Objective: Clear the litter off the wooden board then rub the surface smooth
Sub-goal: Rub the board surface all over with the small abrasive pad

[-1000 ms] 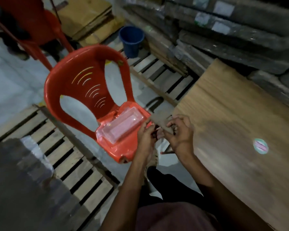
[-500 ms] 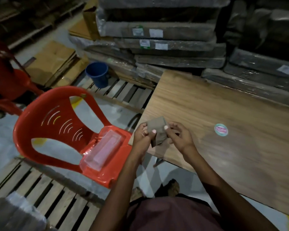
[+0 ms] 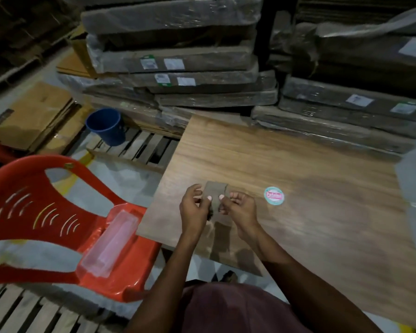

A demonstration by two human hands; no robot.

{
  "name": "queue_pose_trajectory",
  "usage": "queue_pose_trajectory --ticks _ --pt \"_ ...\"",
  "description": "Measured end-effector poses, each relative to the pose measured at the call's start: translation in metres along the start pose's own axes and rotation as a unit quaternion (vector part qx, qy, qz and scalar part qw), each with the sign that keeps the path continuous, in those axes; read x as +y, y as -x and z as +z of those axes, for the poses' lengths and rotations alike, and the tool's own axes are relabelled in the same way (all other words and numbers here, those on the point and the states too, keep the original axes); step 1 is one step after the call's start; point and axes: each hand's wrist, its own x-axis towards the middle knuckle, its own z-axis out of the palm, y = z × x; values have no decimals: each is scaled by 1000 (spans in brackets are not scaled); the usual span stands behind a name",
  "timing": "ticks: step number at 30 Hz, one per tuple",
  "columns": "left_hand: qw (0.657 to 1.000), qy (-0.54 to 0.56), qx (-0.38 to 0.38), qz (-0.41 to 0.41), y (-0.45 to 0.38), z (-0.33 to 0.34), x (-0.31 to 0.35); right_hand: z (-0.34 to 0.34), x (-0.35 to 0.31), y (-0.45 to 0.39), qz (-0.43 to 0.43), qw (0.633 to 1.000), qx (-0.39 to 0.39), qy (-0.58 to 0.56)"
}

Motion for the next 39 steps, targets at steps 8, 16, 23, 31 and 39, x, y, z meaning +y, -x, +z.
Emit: queue_pose_trajectory --ticks 8,16,23,31,39 --pt "985 -132 -47 101 -42 26 -11 2 13 -57 45 998 47 19" --pt "956 -253 -96 116 -116 26 -52 39 31 -109 126 988 63 57" --pt "798 -509 -227 229 -154 1 -96 51 57 -98 91 969 18 231" --pt "769 -464 -313 308 -156 11 -107 30 64 -122 10 922 76 380" --pt "764 -496 -318 262 -168 39 -116 3 58 -161 -11 837 160 523"
